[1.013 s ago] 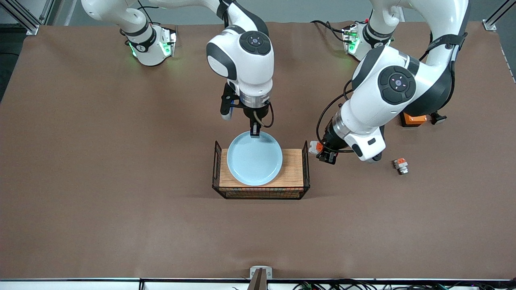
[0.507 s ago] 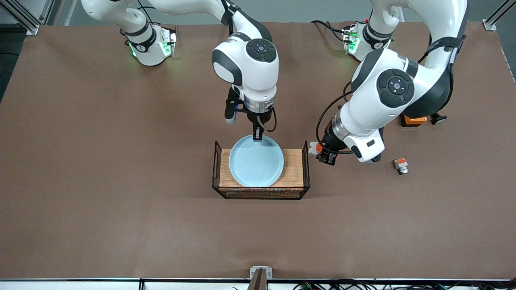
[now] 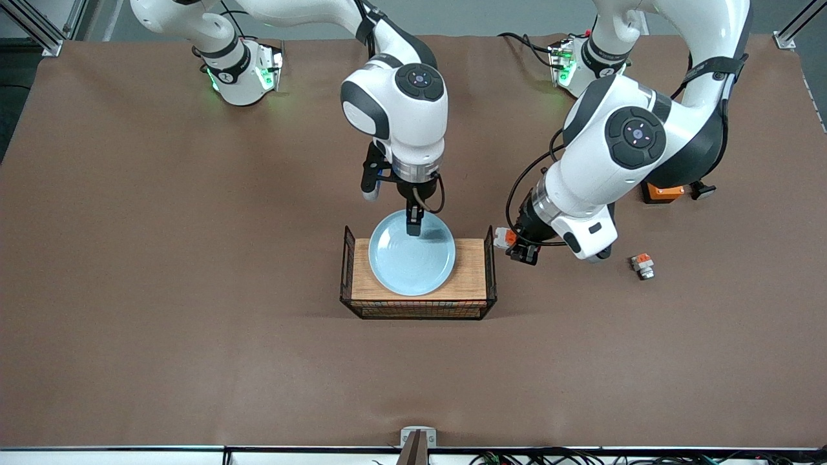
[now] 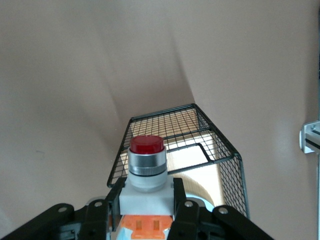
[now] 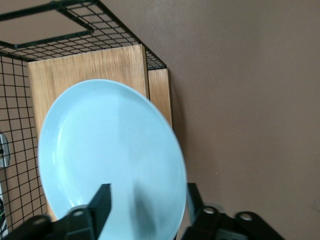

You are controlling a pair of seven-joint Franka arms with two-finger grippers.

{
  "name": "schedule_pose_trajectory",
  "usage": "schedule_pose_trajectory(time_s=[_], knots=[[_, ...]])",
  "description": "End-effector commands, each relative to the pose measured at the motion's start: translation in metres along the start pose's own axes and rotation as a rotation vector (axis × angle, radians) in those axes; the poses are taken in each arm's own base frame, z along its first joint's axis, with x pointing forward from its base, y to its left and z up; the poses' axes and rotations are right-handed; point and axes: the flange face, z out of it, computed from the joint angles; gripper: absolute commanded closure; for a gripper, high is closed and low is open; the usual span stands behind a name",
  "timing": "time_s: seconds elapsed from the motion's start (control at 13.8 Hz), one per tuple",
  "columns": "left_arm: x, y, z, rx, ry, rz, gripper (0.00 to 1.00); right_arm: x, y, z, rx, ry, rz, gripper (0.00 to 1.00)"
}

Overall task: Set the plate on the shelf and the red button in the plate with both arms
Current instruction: 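Lower the plate into the basket and open the right gripper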

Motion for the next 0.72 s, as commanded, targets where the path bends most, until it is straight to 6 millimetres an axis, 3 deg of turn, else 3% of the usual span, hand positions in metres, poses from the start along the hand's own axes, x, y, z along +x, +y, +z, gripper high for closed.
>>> schedule_pose_trajectory(time_s=[0.0,0.29,0.51,0.65], knots=[[-0.019,0.000,-0.008,-0.021,0.012,-0.012,0.71,-0.008,-0.003,-0.002,0.030,0.006,0.018,0.00],[-0.031,-0.003,-0.005,-0.017,0.012,-0.019,0.71,-0.005,-0.008,-0.001,0.031,0.007,0.021,0.00],[-0.045,-0.008,-0.002,-0.012,0.011,-0.029,0.71,0.001,-0.024,-0.016,0.042,-0.015,0.019,0.00],[-0.050,-0.009,0.001,-0.009,0.013,-0.036,0.71,0.012,-0.032,-0.020,0.006,-0.003,-0.088,0.00]])
